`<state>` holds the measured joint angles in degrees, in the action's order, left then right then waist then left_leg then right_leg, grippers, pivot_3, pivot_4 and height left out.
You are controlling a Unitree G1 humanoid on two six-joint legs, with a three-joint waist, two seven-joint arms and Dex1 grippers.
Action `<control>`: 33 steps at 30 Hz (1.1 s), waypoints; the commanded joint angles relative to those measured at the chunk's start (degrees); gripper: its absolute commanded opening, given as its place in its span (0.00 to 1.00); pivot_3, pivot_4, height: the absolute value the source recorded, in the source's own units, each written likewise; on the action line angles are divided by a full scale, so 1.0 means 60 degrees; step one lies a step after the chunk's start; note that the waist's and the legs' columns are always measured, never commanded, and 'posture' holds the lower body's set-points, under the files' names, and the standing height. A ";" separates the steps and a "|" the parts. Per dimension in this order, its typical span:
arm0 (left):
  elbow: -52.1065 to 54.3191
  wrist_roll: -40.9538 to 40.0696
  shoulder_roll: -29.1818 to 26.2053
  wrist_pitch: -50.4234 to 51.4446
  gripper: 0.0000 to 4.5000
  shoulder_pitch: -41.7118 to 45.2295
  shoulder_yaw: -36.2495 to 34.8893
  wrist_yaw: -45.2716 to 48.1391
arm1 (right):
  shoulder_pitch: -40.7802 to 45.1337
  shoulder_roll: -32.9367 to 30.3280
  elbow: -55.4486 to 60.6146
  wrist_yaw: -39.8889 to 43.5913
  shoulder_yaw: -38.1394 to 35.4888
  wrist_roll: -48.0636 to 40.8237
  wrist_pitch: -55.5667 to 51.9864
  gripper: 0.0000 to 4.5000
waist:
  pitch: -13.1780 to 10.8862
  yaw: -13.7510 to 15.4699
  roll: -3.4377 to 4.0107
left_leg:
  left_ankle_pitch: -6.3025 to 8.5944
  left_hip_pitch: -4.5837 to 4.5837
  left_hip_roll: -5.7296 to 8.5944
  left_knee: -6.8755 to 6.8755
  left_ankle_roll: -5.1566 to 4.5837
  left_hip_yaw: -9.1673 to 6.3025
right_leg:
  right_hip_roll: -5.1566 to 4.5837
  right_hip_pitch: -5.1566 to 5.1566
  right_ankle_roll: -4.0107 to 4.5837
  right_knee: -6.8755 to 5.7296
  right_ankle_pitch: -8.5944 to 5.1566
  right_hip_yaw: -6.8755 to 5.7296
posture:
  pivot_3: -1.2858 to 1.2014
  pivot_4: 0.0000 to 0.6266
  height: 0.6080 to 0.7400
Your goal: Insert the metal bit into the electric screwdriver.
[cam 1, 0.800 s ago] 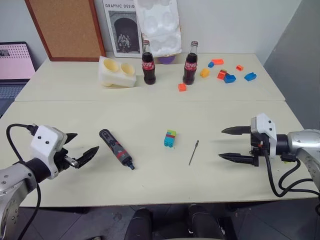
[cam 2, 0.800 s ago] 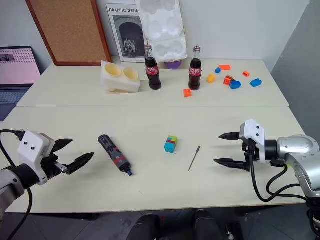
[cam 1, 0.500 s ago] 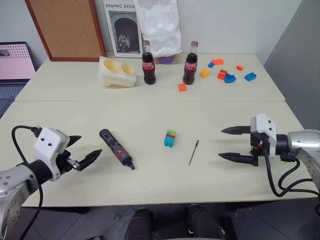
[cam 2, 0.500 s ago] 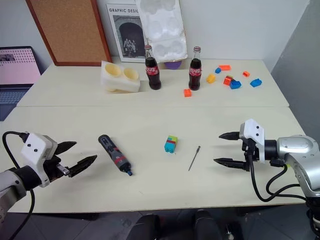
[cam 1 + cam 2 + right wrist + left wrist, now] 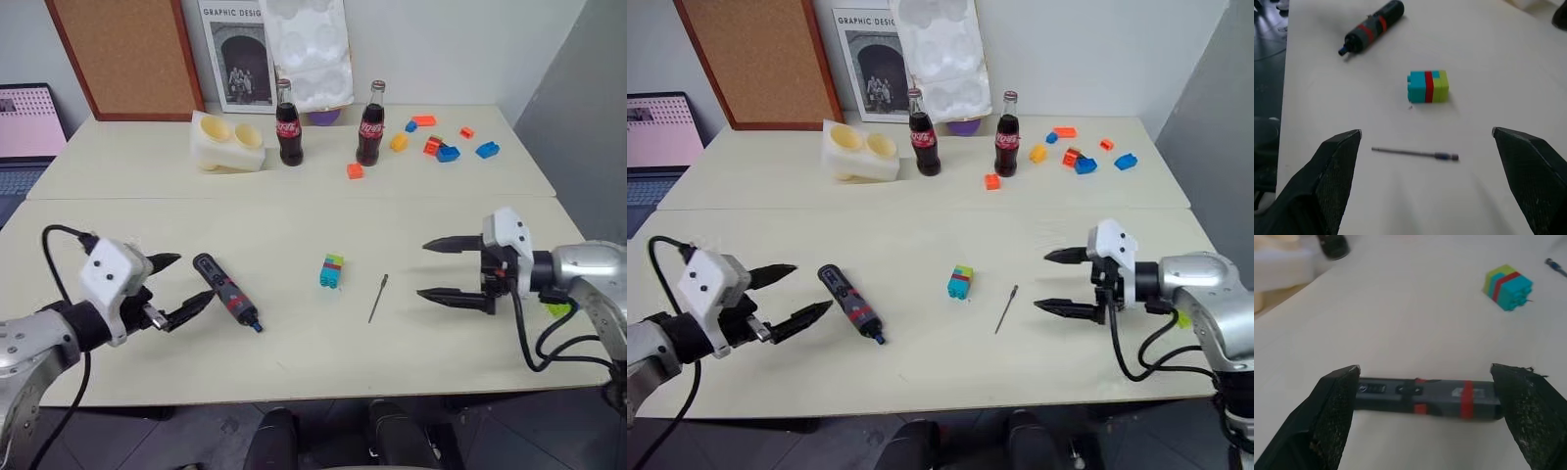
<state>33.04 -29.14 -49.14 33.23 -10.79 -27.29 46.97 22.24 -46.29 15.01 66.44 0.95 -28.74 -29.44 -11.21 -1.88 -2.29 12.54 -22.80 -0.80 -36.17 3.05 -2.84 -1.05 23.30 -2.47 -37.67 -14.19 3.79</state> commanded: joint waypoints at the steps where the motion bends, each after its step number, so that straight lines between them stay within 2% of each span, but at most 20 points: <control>1: 0.0552 -0.0166 -0.0177 -0.0051 0.99 0.0203 0.0513 0.0211 | 0.0525 0.0815 0.0103 -0.0407 0.0952 0.0493 0.0263 1.00 | -0.0001 0.0001 0.0001 | 0.0000 -0.0001 0.0001 0.0004 0.0000 -0.0001 | 0.0000 0.0000 0.0000 0.0001 -0.0001 0.0000 | 0.52 0.24 1.00; 5: 0.0623 -0.0263 -0.0168 0.0020 0.99 0.0489 0.0866 0.0271 | 0.1046 0.1651 -0.0220 -0.0948 0.1649 0.0959 0.0025 1.00 | -0.0003 0.0001 0.0005 | 0.0000 -0.0011 -0.0001 0.0007 0.0000 -0.0007 | 0.0004 0.0013 -0.0005 -0.0005 0.0002 -0.0005 | 0.52 0.24 1.00; 8: 0.0422 0.0019 -0.0270 -0.0255 0.99 0.0726 0.1405 0.0459 | 0.1712 0.2526 -0.1277 -0.1572 0.2603 0.1961 0.0259 1.00 | -0.0003 -0.0008 0.0004 | 0.0000 -0.0010 0.0002 0.0004 0.0000 -0.0005 | 0.0002 0.0013 -0.0041 -0.0006 0.0023 -0.0001 | 0.52 0.24 1.00; 12: 0.0279 0.0282 -0.0218 -0.0546 0.99 0.0978 0.2061 0.0555 | 0.2325 0.3459 -0.2608 -0.2081 0.3109 0.2806 0.0759 1.00 | -0.0004 -0.0026 0.0006 | -0.0003 0.0001 0.0000 0.0001 0.0001 -0.0006 | 0.0005 0.0010 0.0005 -0.0022 0.0003 -0.0004 | 0.52 0.24 1.00; 19: 0.0026 0.0488 0.0002 -0.0971 0.99 0.1217 0.2497 0.0585 | 0.2909 0.4349 -0.4186 -0.2275 0.3520 0.3624 0.1256 1.00 | -0.0004 -0.0015 0.0007 | -0.0002 -0.0013 0.0001 0.0007 0.0001 -0.0012 | 0.0005 0.0020 -0.0039 -0.0021 0.0027 -0.0009 | 0.52 0.24 1.00; 26: 0.0022 0.0714 0.0092 -0.1238 0.99 0.1111 0.2794 0.0606 | 0.2990 0.4614 -0.4772 -0.2250 0.3604 0.4072 0.1413 1.00 | -0.0004 -0.0020 0.0008 | -0.0003 -0.0008 0.0001 0.0005 0.0001 -0.0013 | 0.0005 0.0020 -0.0040 -0.0031 0.0027 -0.0010 | 0.52 0.24 1.00; 29: 0.0004 0.0678 0.0163 -0.1347 1.00 0.1085 0.2821 0.0669 | 0.2966 0.4691 -0.4773 -0.2264 0.3526 0.4048 0.1416 0.90 | -0.0005 -0.0025 0.0008 | -0.0003 -0.0008 0.0000 0.0006 0.0000 -0.0013 | 0.0005 0.0020 -0.0040 -0.0030 0.0027 -0.0010 | 0.52 0.24 1.00; 33: -0.0024 0.0481 0.0247 -0.1361 1.00 0.1133 0.2853 0.0806 | 0.2854 0.4679 -0.4655 -0.2322 0.3551 0.4139 0.1528 0.67 | -0.0005 -0.0026 0.0008 | -0.0003 -0.0008 0.0000 0.0006 0.0001 -0.0014 | 0.0006 0.0020 -0.0040 -0.0030 0.0027 -0.0012 | 0.52 0.24 1.00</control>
<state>32.81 -25.09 -47.89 25.79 -4.29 -10.26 50.91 39.18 -18.46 -14.42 52.64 23.36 -4.01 -21.65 -11.24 -2.03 -2.24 12.52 -22.85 -0.81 -36.14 3.05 -2.92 -1.02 23.42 -2.71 -37.85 -14.03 3.72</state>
